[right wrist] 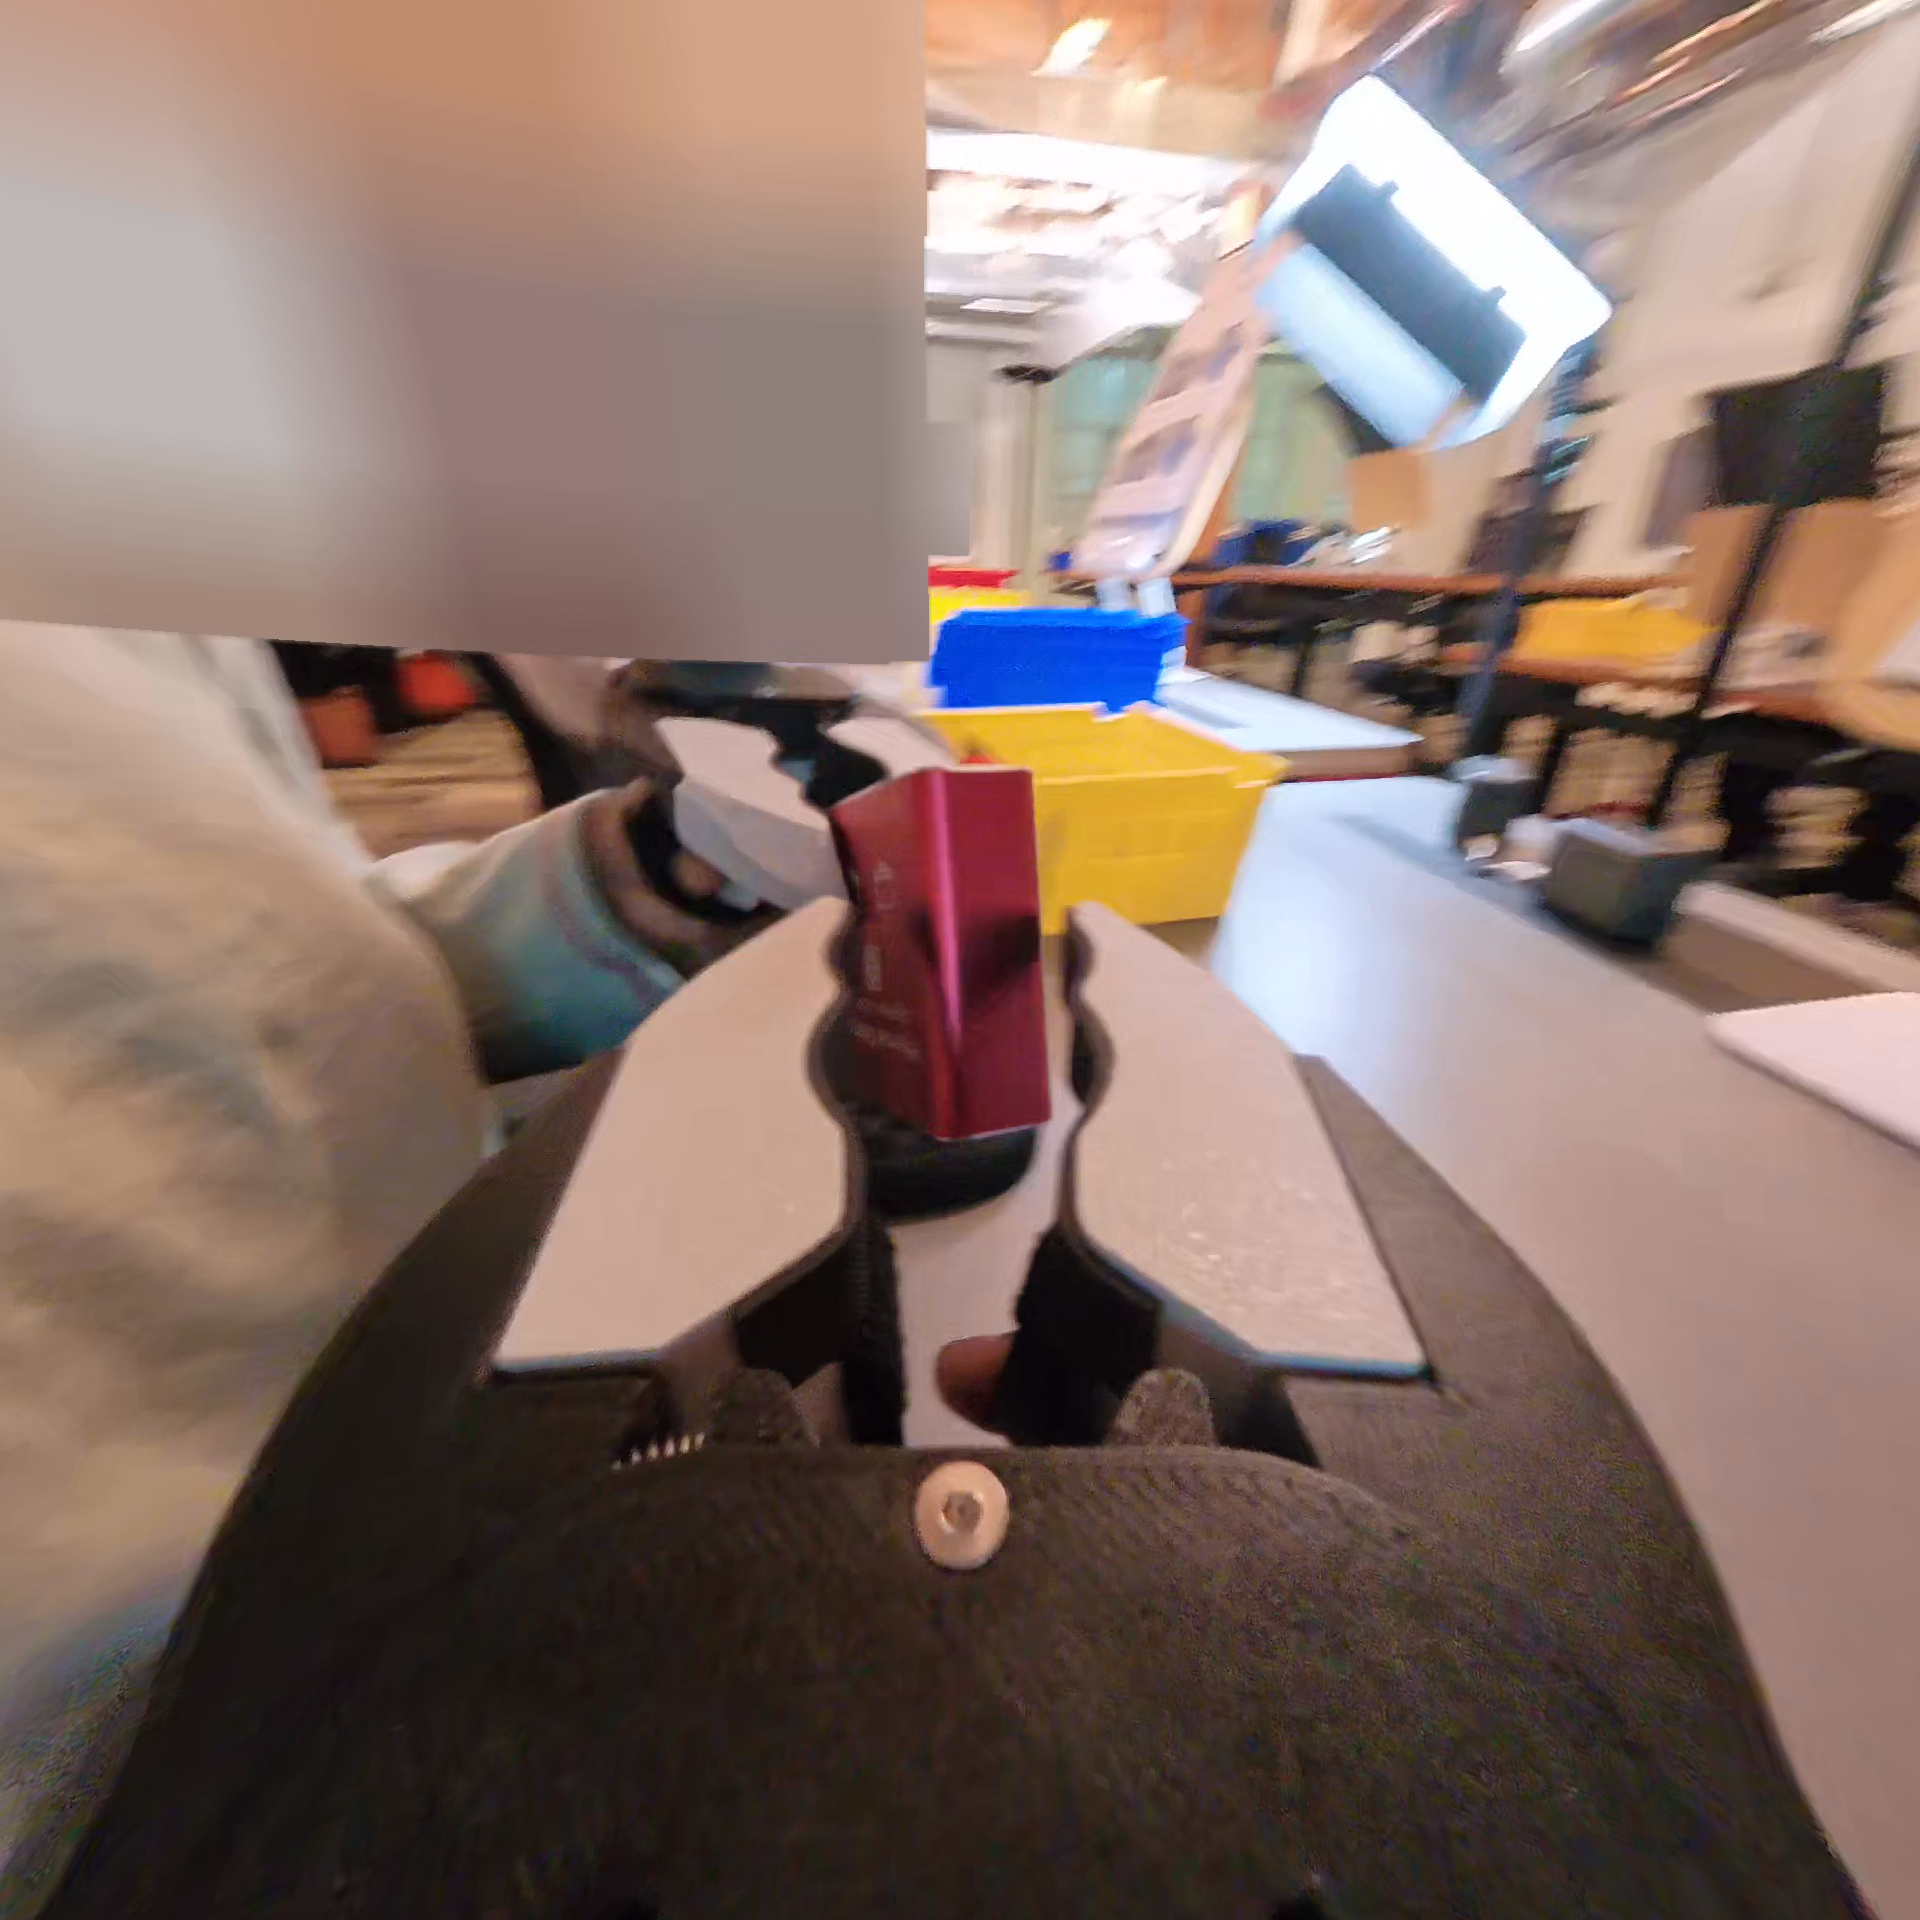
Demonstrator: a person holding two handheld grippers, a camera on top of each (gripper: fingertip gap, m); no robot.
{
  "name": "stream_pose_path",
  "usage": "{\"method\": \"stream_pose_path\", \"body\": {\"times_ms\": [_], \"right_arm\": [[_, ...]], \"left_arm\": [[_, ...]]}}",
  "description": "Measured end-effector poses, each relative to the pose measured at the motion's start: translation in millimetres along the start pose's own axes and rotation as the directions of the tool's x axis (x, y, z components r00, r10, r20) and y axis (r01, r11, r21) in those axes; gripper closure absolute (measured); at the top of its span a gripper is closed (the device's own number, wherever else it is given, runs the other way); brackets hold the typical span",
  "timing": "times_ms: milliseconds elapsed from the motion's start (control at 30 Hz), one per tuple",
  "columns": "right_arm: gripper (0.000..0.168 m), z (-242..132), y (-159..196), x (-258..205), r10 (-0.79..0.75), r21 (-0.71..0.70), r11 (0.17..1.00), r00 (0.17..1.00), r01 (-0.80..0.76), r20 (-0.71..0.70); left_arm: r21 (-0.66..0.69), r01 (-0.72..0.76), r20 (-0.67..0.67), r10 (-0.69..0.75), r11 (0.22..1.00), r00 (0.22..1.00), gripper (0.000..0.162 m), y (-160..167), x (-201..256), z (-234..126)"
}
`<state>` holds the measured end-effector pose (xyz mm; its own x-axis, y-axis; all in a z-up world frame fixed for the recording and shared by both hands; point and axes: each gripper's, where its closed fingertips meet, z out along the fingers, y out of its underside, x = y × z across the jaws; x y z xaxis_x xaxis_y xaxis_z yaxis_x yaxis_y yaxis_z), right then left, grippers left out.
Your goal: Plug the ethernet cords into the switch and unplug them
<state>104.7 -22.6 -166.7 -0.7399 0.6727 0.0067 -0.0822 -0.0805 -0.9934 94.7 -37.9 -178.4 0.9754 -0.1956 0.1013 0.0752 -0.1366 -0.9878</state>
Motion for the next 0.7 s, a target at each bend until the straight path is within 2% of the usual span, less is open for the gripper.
{"method": "stream_pose_path", "body": {"times_ms": [33,67,133,233,333,467,533,600,633,667,700], "right_arm": [[0.111,0.4,-5.0,7.7,-0.037,0.018,0.999,0.996,0.038,-0.076],[0.099,1.5,-8.1,14.4,-0.080,0.011,0.996,0.985,0.083,-0.153],[0.086,7.7,-6.4,23.0,-0.225,-0.090,0.974,0.931,0.207,-0.286],[0.078,18.7,11.0,33.1,-0.501,-0.375,0.852,0.778,0.366,-0.378],[0.079,27.6,19.2,37.6,-0.565,-0.460,0.805,0.719,0.374,-0.405],[0.097,27.6,23.5,46.2,-0.608,-0.520,0.771,0.666,0.367,-0.432],[0.098,25.5,22.2,44.7,-0.561,-0.473,0.808,0.706,0.352,-0.433],[0.099,22.5,14.8,37.5,-0.504,-0.363,0.855,0.758,0.370,-0.414],[0.100,20.7,10.1,32.2,-0.460,-0.289,0.884,0.799,0.368,-0.387],[0.100,18.6,5.3,26.3,-0.409,-0.207,0.911,0.844,0.357,-0.347],[0.100,16.1,-0.4,19.6,-0.359,-0.120,0.934,0.885,0.338,-0.297]], "left_arm": [[0.029,0.028,0.071,-0.030,0.999,0.997,0.136,-1.9,-11.5,-0.6],[0.063,0.061,0.136,-0.069,0.996,0.988,0.136,-3.8,-22.6,-1.5],[0.091,0.114,0.209,-0.131,0.989,0.969,0.136,-2.9,-36.1,-1.5],[0.081,0.153,0.276,-0.169,0.985,0.946,0.136,1.3,-46.1,1.4],[0.073,0.172,0.278,-0.185,0.982,0.943,0.136,2.1,-42.9,7.4],[0.069,0.159,0.279,-0.172,0.985,0.945,0.136,0.4,-35.6,13.1],[0.073,0.136,0.239,-0.149,0.988,0.959,0.136,-2.5,-29.9,14.4],[0.077,0.141,0.128,-0.150,0.987,0.980,0.134,-8.1,-18.5,13.5],[0.095,0.181,0.029,-0.185,0.979,0.982,0.129,-13.4,-9.6,11.2],[0.124,0.261,-0.088,-0.251,0.957,0.964,0.116,-20.4,-1.5,6.8],[0.138,0.366,-0.199,-0.336,0.920,0.920,0.106,-26.2,2.7,1.5]]}}
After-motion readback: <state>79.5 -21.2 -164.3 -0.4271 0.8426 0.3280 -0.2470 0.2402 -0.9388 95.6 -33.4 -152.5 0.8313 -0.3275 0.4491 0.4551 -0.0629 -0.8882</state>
